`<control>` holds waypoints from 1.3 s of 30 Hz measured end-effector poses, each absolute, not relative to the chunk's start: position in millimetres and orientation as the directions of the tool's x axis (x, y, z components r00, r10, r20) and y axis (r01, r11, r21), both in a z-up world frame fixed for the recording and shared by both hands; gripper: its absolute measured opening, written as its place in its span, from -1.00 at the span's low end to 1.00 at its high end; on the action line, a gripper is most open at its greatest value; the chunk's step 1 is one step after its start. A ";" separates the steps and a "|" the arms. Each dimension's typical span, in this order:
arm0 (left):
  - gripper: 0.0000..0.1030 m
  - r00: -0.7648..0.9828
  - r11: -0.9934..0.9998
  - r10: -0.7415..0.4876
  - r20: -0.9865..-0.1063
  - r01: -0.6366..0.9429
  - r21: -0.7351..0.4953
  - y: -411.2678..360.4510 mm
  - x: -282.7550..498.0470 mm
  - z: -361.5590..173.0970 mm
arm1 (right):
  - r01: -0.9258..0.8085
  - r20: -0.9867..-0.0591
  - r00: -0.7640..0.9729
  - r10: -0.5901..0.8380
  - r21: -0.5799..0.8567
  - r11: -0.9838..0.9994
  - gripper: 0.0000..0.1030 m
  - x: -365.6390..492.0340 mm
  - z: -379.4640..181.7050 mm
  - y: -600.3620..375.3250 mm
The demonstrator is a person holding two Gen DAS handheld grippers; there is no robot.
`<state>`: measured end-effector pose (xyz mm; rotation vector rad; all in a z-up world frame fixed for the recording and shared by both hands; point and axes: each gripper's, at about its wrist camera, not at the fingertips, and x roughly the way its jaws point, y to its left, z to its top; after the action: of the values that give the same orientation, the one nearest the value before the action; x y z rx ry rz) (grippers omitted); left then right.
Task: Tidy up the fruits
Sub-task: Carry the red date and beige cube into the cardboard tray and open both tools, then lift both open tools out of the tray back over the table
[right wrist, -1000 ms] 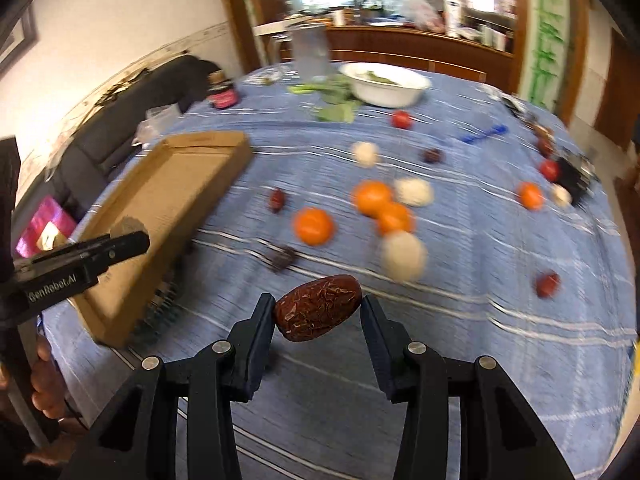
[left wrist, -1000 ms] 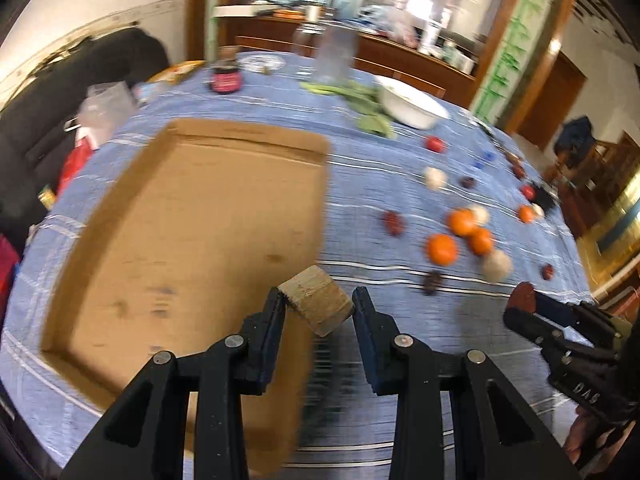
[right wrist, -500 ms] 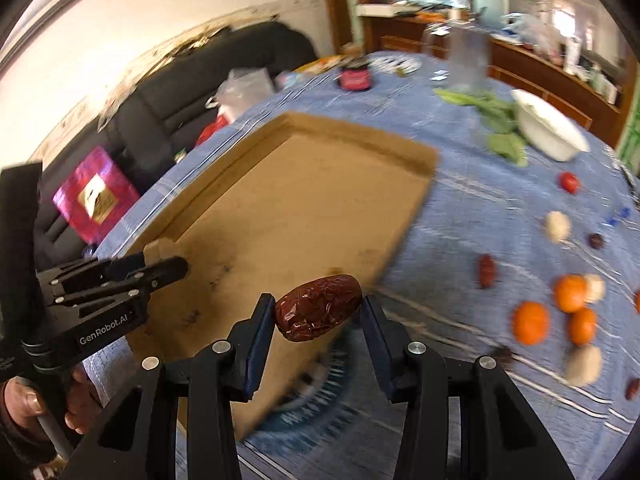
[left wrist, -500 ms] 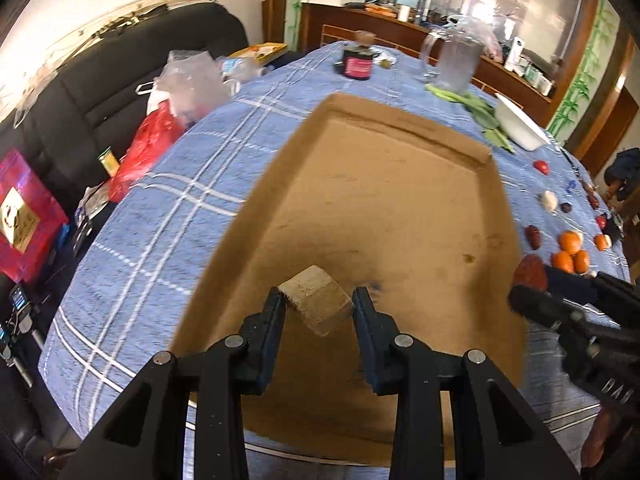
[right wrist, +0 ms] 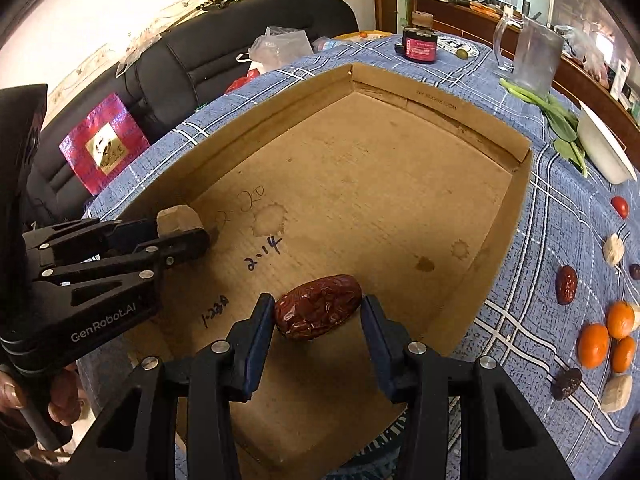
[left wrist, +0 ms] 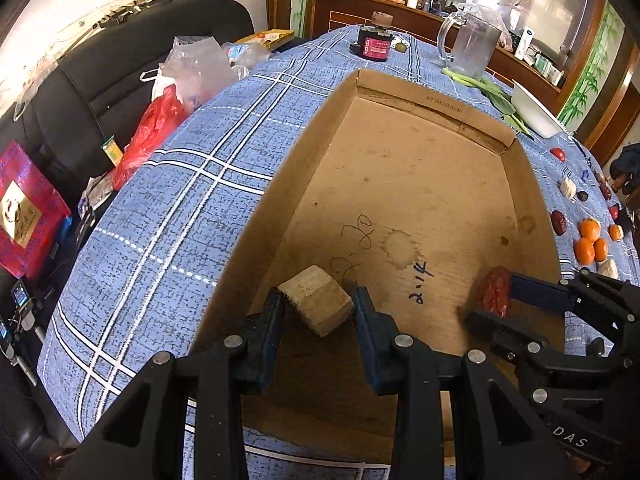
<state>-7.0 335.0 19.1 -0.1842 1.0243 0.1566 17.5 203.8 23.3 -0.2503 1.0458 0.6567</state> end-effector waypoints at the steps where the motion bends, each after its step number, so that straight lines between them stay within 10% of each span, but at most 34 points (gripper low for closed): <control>1: -0.34 0.509 0.974 0.046 -0.859 -0.214 -0.075 334.4 -6.8 19.2 | -0.613 -0.863 0.335 0.379 0.106 0.783 -0.01 16.9 23.0 204.4; 7: 0.00 0.506 0.972 0.075 -0.859 -0.231 -0.051 333.5 -9.6 22.4 | -0.636 -0.856 0.359 0.373 0.067 0.769 0.43 11.0 27.1 206.8; 24: 0.20 0.576 0.946 0.227 -0.786 -0.323 0.037 318.2 -51.1 55.3 | -0.575 -0.798 0.454 0.397 0.079 0.814 0.43 -18.7 66.5 139.6; 39: 0.54 0.633 0.996 0.083 -0.770 -0.077 0.044 171.0 -33.5 68.6 | -0.320 -0.782 0.556 0.280 0.109 0.941 0.42 -49.5 79.6 -20.8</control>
<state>-33.5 171.0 68.6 0.0075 0.8809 0.0911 -49.5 -20.8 79.6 -0.0473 0.9145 0.3543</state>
